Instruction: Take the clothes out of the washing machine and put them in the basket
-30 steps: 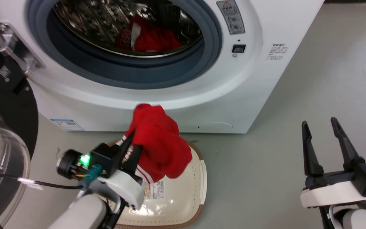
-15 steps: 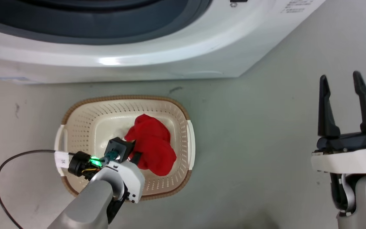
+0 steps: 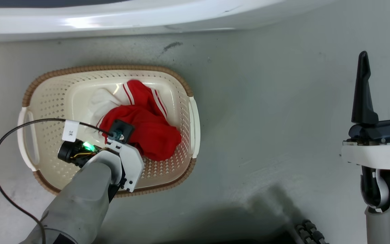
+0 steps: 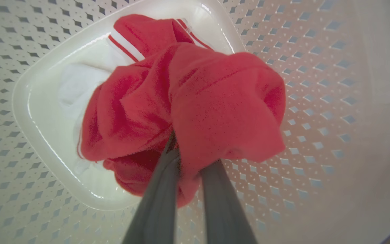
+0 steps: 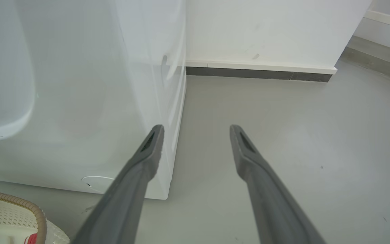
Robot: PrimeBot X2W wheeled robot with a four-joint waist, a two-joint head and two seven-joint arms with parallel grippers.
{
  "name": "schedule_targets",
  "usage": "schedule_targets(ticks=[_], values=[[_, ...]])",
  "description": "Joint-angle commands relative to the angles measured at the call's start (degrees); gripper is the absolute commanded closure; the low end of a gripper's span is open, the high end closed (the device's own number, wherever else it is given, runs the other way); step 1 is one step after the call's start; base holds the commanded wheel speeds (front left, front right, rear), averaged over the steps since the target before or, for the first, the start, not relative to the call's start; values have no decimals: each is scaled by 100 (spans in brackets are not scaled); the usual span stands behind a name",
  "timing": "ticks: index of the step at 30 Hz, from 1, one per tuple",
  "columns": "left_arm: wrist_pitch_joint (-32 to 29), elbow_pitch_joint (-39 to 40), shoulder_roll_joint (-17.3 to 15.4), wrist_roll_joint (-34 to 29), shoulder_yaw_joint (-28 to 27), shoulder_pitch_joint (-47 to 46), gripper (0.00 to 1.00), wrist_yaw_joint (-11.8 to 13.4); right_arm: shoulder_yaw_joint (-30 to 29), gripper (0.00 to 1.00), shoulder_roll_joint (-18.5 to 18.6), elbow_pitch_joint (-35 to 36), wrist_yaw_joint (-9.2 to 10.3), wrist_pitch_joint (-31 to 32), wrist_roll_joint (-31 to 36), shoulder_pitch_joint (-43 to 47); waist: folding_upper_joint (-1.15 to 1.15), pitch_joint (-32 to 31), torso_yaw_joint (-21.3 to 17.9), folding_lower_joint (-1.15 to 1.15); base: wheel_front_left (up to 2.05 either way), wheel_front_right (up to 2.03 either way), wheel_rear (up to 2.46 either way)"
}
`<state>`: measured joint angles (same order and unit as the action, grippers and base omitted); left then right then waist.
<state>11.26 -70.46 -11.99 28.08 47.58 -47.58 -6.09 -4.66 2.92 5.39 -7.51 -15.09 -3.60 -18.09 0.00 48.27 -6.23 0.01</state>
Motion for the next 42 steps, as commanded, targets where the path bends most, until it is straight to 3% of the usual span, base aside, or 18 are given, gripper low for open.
schedule_targets(ticks=[1,7,8,9,18,29,42], values=[[-87,-99,41,-43,60,-113,100,-35,-9,0,-7,39,4,-11,-41,-154,0,249,-57,-1,0,0,0],[-338,-255,104,54,94,-186,100,-78,-4,0,-6,15,4,-11,-55,-210,0,341,-99,-1,0,0,0],[-358,-269,113,67,107,-173,89,-86,-8,0,-7,-1,4,-12,-56,-201,0,321,-99,-1,0,0,0],[-352,-278,119,81,114,-151,0,-87,-8,0,-7,-15,4,-11,-56,-192,0,294,-99,-1,0,0,0],[-80,-316,210,175,106,97,0,-70,69,0,-7,-116,4,-12,54,-78,0,-250,-17,-1,0,0,0],[390,-164,442,443,-112,786,0,-46,128,0,-4,-442,4,-11,258,582,0,-1813,386,-1,0,0,0],[395,2108,16,26,-1343,2053,0,605,155,0,-5,-627,4,-11,303,1252,0,-3075,670,-1,0,0,0]])
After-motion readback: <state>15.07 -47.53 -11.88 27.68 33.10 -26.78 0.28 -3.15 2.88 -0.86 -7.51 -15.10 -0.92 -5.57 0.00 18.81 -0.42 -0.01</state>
